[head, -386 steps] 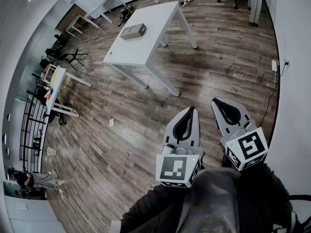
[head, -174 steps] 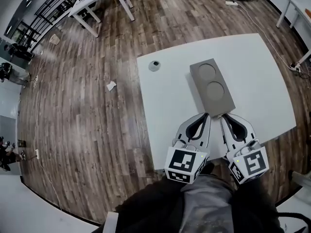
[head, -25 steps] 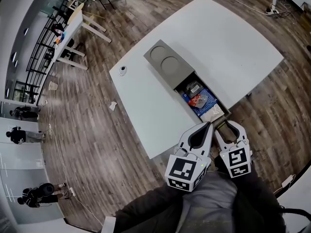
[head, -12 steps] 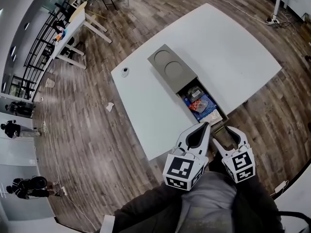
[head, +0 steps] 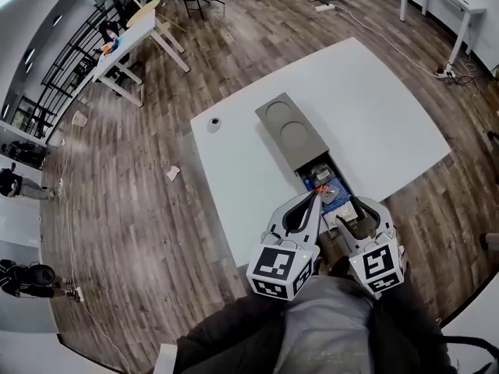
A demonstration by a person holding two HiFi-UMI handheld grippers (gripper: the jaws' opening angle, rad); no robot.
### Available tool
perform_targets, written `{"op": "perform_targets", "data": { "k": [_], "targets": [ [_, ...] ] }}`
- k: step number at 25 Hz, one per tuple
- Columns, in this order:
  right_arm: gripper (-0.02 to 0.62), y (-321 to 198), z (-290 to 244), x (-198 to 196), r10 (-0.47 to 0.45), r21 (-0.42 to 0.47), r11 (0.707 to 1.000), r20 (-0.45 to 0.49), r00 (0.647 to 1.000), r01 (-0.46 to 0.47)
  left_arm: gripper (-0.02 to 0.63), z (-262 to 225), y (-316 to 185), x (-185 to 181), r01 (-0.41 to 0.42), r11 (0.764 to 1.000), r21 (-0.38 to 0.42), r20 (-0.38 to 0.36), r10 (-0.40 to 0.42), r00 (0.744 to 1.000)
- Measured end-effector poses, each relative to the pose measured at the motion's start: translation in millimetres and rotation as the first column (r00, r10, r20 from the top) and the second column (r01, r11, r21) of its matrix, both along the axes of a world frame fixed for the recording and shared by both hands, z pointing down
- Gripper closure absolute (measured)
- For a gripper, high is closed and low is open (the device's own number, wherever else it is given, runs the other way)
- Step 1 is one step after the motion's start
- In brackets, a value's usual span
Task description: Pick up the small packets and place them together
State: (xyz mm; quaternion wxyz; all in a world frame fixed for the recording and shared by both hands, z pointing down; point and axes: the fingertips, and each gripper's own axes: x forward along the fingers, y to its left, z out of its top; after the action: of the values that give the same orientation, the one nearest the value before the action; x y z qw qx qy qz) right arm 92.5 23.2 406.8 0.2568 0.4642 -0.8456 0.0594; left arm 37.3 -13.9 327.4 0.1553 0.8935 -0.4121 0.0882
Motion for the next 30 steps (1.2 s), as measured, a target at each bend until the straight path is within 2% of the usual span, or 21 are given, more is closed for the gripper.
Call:
{"op": "perform_targets", "data": {
  "k": [3, 8, 13, 19, 20, 21, 22, 24, 30],
  "targets": [
    [0.373, -10.1, 6.1, -16.3, -0.069, 0.002, 0.998, -0.081, 0.994, 0.07, 0.603, -1.4, -10.5, -11.4, 0.028, 1.0, 0.0, -0.004, -0.028, 1.0],
    [0.373, -21.5, 34.8, -32.9, -0.141, -0.062, 0.989, -0.191, 0.971, 0.131, 0.603, 11.2, -28.7, -31.1, 0.059, 0.998, -0.036, -0.006, -0.059, 0.998],
    [0.408, -36.1, 62.9, -35.6, -0.216, -0.139, 0.974, -0.308, 0.926, 0.181, 0.603, 31.0, -49.5, -39.1, 0.073, 0.993, -0.089, -0.013, -0.075, 0.997],
    [0.411, -40.7, 89.0, -38.4, -0.284, -0.225, 0.952, -0.386, 0.878, 0.209, 0.603, 48.8, -67.6, -44.4, 0.078, 0.987, -0.141, -0.019, -0.081, 0.997],
    [0.437, -43.0, 90.2, -37.6, -0.279, -0.224, 0.954, -0.407, 0.87, 0.201, 0.603, 51.2, -69.8, -45.4, 0.078, 0.986, -0.149, -0.019, -0.082, 0.996],
    [0.517, -46.0, 90.6, -36.2, -0.27, -0.219, 0.957, -0.427, 0.863, 0.191, 0.603, 53.6, -71.7, -46.4, 0.079, 0.985, -0.155, -0.019, -0.083, 0.996],
    [0.557, -48.8, 90.6, -34.8, -0.263, -0.215, 0.959, -0.44, 0.859, 0.183, 0.603, 56.1, -73.4, -47.3, 0.08, 0.984, -0.161, -0.019, -0.085, 0.996],
    [0.58, -52.6, 89.9, -33.9, -0.254, -0.213, 0.961, -0.441, 0.861, 0.175, 0.603, 60.2, -76.3, -48.8, 0.083, 0.982, -0.169, -0.019, -0.088, 0.996],
    [0.587, -48.9, 73.5, -35.1, -0.25, -0.169, 0.966, -0.412, 0.876, 0.197, 0.603, 56.7, -74.5, -45.2, 0.088, 0.984, -0.157, -0.009, -0.091, 0.996]
  ]
}}
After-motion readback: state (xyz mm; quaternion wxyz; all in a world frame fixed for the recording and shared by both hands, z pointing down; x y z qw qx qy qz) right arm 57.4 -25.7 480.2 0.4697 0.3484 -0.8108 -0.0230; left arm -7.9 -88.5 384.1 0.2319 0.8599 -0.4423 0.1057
